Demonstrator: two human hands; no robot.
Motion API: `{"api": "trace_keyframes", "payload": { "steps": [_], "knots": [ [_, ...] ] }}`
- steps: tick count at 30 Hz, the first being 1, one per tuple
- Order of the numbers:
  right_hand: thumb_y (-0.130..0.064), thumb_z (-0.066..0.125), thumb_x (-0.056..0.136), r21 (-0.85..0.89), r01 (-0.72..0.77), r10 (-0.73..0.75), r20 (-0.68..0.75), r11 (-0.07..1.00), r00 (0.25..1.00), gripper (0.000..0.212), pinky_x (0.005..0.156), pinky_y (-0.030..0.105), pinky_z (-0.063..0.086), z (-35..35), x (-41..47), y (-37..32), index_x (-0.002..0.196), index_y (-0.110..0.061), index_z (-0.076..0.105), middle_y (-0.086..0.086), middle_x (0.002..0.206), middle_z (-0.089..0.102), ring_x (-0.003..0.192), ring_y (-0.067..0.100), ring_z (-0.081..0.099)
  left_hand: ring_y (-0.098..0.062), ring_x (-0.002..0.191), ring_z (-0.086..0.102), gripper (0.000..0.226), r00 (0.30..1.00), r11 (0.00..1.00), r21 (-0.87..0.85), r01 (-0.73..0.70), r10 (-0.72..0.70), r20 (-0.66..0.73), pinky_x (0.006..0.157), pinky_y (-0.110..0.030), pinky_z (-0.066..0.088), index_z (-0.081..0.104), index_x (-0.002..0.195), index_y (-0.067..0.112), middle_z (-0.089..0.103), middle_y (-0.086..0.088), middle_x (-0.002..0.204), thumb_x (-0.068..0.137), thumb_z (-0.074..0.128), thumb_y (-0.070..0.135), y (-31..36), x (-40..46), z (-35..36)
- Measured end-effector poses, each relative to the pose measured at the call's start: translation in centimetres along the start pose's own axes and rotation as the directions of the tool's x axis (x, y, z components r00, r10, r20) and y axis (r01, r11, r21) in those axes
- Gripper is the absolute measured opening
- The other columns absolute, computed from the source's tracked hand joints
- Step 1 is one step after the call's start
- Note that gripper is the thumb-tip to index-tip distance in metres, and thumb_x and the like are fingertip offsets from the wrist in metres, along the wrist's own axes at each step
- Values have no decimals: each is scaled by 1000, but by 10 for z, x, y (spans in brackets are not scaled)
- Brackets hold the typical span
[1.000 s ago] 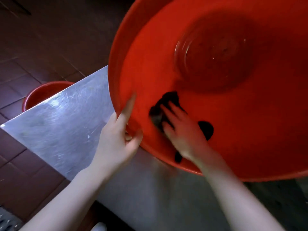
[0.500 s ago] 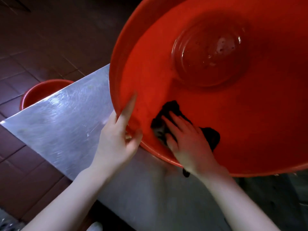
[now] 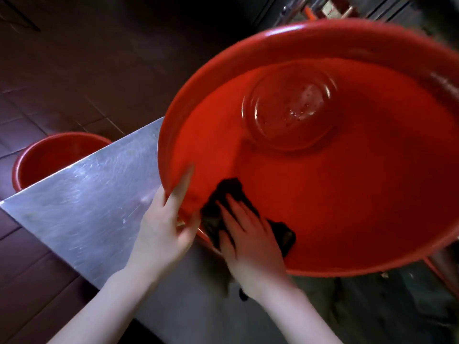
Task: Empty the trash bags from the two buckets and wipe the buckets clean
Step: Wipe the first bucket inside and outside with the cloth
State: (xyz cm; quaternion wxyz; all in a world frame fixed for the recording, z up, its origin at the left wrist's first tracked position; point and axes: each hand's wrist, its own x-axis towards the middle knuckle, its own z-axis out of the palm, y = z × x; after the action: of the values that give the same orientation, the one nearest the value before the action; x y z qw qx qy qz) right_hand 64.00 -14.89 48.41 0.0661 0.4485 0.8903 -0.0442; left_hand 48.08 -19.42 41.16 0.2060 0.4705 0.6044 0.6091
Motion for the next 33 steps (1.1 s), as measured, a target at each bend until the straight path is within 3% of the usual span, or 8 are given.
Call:
{"api": "trace_keyframes", "payload": {
  "steps": [4, 7, 10, 13, 17, 20, 27, 33],
  "knots": [
    [-50, 19, 91, -317, -213, 236, 38, 924, 971, 60, 114, 51, 21, -23, 38, 66, 146, -35, 36, -8, 157, 30, 143, 22, 29, -8, 82, 58, 82, 999, 998, -52, -23, 25, 41, 76, -2, 45, 35, 146, 44, 52, -6, 121, 79, 65, 8, 1, 1, -5],
    [-43, 25, 101, -218, -402, 430, 99, 889, 898, 51, 115, 54, 12, -35, 105, 89, 150, -32, 28, -5, 160, 19, 146, 27, 19, -1, 77, 52, 52, 985, 983, 74, -170, 171, -6, 78, -1, 39, 56, 133, 25, 52, -8, 117, 83, 59, 16, 13, 23, -25],
    [-33, 22, 104, -47, -417, 420, 96, 908, 903, 50, 116, 45, 14, -33, 138, 71, 153, -23, 22, -1, 161, 15, 145, 29, 17, -16, 97, 55, 35, 952, 943, 213, -256, 284, -115, 92, -12, 40, 65, 123, 12, 40, -21, 135, 89, 57, 10, 29, 57, -45],
    [-31, 22, 105, 63, -427, 424, 65, 902, 903, 49, 117, 45, 17, -20, 146, 58, 153, -21, 23, -1, 161, 14, 146, 28, 17, -19, 117, 42, 44, 964, 937, 289, -199, 241, -117, 103, -23, 36, 56, 136, 20, 28, -18, 144, 92, 55, 25, 34, 56, -45],
    [-38, 24, 104, 197, -481, 489, 10, 854, 872, 51, 117, 47, 19, -8, 153, 65, 153, -27, 22, -5, 161, 14, 145, 27, 21, -5, 95, 54, 60, 1000, 996, 89, -16, 15, 15, 91, -19, 45, 29, 147, 48, 42, 4, 118, 93, 55, 43, 19, 6, -28],
    [-33, 22, 105, 176, -448, 458, -24, 877, 888, 49, 117, 43, 17, -6, 152, 67, 153, -24, 21, -3, 162, 12, 146, 25, 18, -6, 88, 59, 75, 993, 995, 98, 11, -23, 118, 84, -5, 41, 23, 143, 60, 59, 7, 101, 91, 66, 28, 9, -4, -18],
    [-37, 28, 99, 335, -340, 388, -86, 879, 918, 56, 118, 40, 20, -6, 141, 51, 149, -14, 34, 6, 159, 25, 144, 27, 27, -19, 66, 61, 72, 977, 996, -33, 88, -80, 195, 69, -19, 49, 29, 131, 69, 64, -6, 75, 93, 61, 18, 34, 12, -11],
    [-37, 35, 95, 430, 132, -39, -217, 893, 975, 56, 117, 21, 15, -38, 15, -9, 150, -29, 31, -5, 159, 25, 145, 9, 22, 6, 90, 61, 57, 986, 995, -92, 46, -30, 164, 81, -3, 41, 32, 131, 70, 59, 36, 114, 92, 53, 34, 67, 35, -11]
  ]
}}
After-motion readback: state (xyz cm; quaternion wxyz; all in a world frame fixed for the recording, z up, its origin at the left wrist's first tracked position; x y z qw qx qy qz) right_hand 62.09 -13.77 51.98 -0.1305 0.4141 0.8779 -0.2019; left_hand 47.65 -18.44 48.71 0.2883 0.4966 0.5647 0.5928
